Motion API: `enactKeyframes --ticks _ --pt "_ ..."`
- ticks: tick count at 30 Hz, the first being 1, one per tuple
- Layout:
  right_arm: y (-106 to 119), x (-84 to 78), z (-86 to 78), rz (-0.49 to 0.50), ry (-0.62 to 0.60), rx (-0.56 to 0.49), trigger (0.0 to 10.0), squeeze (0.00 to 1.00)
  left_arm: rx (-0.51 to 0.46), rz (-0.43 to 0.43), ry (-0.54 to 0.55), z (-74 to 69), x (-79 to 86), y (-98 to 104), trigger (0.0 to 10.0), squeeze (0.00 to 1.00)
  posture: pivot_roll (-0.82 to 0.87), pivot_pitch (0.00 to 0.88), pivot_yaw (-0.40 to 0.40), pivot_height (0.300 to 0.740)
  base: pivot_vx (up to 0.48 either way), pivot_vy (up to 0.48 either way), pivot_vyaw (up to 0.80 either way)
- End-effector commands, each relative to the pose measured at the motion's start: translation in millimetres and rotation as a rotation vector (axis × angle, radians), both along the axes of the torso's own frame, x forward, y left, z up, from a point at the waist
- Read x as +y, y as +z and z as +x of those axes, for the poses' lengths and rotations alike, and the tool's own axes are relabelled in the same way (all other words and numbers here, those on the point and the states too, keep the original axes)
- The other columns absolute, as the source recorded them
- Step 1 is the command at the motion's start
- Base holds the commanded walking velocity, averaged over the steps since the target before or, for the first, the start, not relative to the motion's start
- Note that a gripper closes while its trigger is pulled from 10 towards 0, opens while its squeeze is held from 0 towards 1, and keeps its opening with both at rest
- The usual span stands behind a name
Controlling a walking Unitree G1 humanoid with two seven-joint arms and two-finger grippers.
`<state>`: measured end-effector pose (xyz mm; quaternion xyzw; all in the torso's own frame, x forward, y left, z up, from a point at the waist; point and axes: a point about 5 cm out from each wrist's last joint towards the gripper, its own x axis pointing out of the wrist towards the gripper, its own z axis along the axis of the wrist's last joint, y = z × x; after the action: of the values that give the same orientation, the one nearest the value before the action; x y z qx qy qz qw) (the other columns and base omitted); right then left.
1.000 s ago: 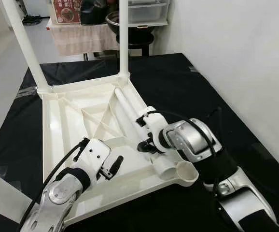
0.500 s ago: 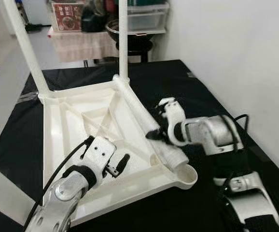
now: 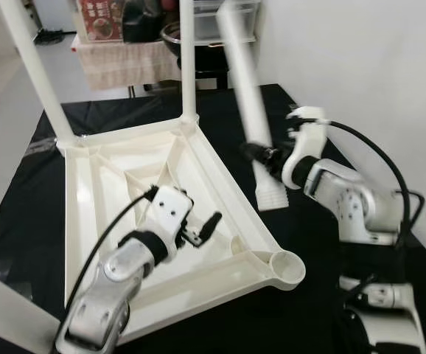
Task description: Building children table
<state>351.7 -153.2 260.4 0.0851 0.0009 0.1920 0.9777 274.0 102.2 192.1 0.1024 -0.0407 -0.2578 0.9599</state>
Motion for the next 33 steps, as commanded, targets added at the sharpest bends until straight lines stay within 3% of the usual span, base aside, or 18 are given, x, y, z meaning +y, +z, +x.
enactKeyframes --ticks 1,4,9,10,15,25,33 --pt "3.0 -2.8 -2.4 0.001 -0.034 -0.061 10.0 0.00 -0.004 0.015 -0.020 1.8 -2.9 -3.0 10.0 0.00 -0.14 0.099 -0.003 0.740 0.000 0.000 0.00" --pt "-12.7 1.6 -13.1 0.068 0.035 -0.070 10.0 0.00 0.049 -0.059 -0.055 5.3 -6.4 -7.4 10.0 0.00 -0.16 0.100 -0.007 0.740 0.000 0.000 0.00" --pt "-16.6 4.3 -16.3 0.083 0.062 -0.070 10.0 0.00 0.063 -0.081 -0.060 5.7 -7.3 -8.3 10.0 0.00 -0.16 0.102 -0.010 0.740 0.000 0.000 0.00" --pt "-20.6 13.9 -23.7 0.107 0.141 -0.073 10.0 0.00 0.087 -0.116 -0.072 4.5 -8.5 -9.5 10.0 0.00 -0.17 0.104 -0.007 0.740 0.000 -0.480 0.00" --pt "-28.2 31.1 -37.7 0.141 0.276 -0.089 10.0 0.00 0.123 -0.156 -0.103 2.0 -10.2 -11.4 10.0 0.00 -0.16 0.105 0.000 0.740 0.000 -0.480 0.00" --pt "-42.6 45.3 -45.8 0.116 0.331 -0.122 10.0 0.00 0.133 -0.135 -0.105 3.3 -9.0 -15.8 10.0 0.00 -0.16 0.107 0.005 0.740 0.000 -0.480 0.00" --pt "-45.2 48.4 -48.4 0.090 0.365 -0.134 10.0 0.00 0.121 -0.114 -0.090 5.0 -7.1 -13.8 10.0 0.00 -0.15 0.109 0.004 0.740 0.000 0.000 0.00"
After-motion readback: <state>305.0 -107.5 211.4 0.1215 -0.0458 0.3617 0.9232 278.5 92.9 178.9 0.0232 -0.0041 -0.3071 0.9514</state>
